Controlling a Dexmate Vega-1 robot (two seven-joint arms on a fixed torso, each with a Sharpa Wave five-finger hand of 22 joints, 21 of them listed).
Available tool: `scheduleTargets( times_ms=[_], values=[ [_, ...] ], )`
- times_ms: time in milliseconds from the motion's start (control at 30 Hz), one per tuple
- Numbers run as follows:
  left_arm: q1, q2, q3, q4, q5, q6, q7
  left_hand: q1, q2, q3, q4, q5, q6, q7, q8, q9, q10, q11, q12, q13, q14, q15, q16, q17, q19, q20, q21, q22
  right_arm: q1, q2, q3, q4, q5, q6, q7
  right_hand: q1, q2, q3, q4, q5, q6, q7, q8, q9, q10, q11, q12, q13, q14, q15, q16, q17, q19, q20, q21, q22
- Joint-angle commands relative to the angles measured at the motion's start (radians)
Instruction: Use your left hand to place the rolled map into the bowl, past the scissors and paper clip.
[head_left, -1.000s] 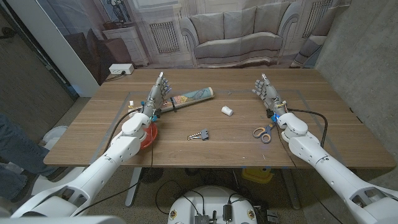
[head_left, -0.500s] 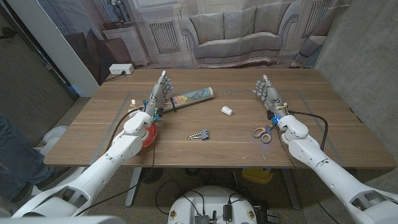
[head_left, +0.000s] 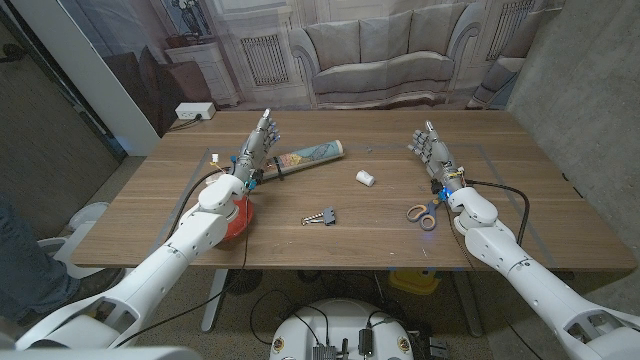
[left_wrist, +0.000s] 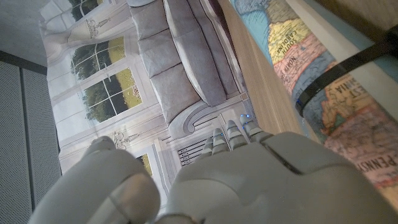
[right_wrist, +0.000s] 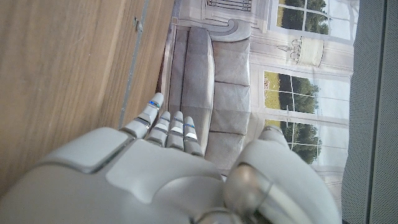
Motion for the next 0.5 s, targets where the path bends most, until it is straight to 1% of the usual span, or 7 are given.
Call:
scheduleTargets(
  times_ms=[33,233,300,333,367,500],
  values=[
    [0.033,0.047,-0.003,-0.098,0.086,0.019,0.090,0.012,0.002,-0.003,-0.005,0.009,0.012,0.000,0.007,0.005,0.010,-0.002,0.011,0.003,0.009,0.000,0.004,0.001,0.008,-0.025,-0.001,0.003,-0.013,-0.006,0.012,-0.016,0.008,0.009,-0.003,0.002,0.003,0.003,0.001,0.003,0.012,-0.002,0.005,0.005,0.010,-0.002,0.006,0.002,0.011,0.000,0.003,0.002,0.011,-0.020,-0.005,0.001],
    [0.045,0.054,-0.010,-0.117,0.098,0.013,0.103,0.019,0.005,-0.004,-0.009,0.012,0.028,-0.004,0.010,0.005,0.022,-0.005,0.013,0.003,0.018,0.001,0.004,0.001,0.011,-0.024,-0.006,0.003,-0.021,-0.017,0.016,-0.022,0.008,0.008,0.000,0.001,0.004,0.002,0.001,0.003,0.014,-0.001,0.005,0.005,0.010,-0.001,0.006,0.002,0.012,0.000,0.003,0.003,0.012,-0.020,-0.007,0.002],
    [0.051,0.055,-0.013,-0.122,0.101,0.010,0.110,0.023,0.006,-0.004,-0.011,0.013,0.034,0.000,0.010,0.004,0.030,0.009,0.015,0.003,0.027,0.005,0.006,0.001,0.015,-0.026,-0.009,0.003,-0.025,-0.021,0.021,-0.030,0.014,0.006,0.000,0.001,0.005,0.002,0.001,0.003,0.015,-0.001,0.006,0.005,0.010,0.000,0.006,0.002,0.013,0.001,0.003,0.003,0.013,-0.020,-0.008,0.002],
    [0.053,0.056,-0.014,-0.124,0.104,0.009,0.113,0.024,0.006,-0.004,-0.011,0.014,0.037,0.002,0.011,0.004,0.033,0.010,0.016,0.003,0.030,0.005,0.007,0.001,0.017,-0.026,-0.010,0.003,-0.028,-0.025,0.022,-0.035,0.014,0.005,0.003,0.001,0.005,0.002,0.001,0.003,0.015,-0.001,0.006,0.005,0.011,0.000,0.006,0.002,0.013,0.001,0.002,0.003,0.013,-0.019,-0.009,0.002],
    [0.055,0.057,-0.016,-0.125,0.107,0.008,0.116,0.025,0.006,-0.005,-0.012,0.014,0.038,0.002,0.011,0.004,0.033,0.005,0.015,0.003,0.030,0.005,0.006,0.001,0.018,-0.027,-0.011,0.003,-0.030,-0.031,0.022,-0.040,0.011,0.006,0.004,0.001,0.005,0.002,0.001,0.003,0.016,-0.001,0.006,0.005,0.011,0.000,0.006,0.002,0.013,0.001,0.002,0.003,0.013,-0.019,-0.009,0.002],
    [0.058,0.056,-0.019,-0.123,0.117,0.001,0.126,0.026,0.007,-0.005,-0.013,0.015,0.043,0.005,0.011,0.004,0.036,0.006,0.015,0.003,0.034,0.005,0.007,0.001,0.020,-0.029,-0.012,0.003,-0.042,-0.042,0.032,-0.065,0.013,0.003,-0.004,0.000,0.006,0.001,0.001,0.003,0.018,-0.002,0.006,0.005,0.012,0.001,0.007,0.002,0.013,0.001,0.002,0.003,0.014,-0.019,-0.011,0.002]
  ],
)
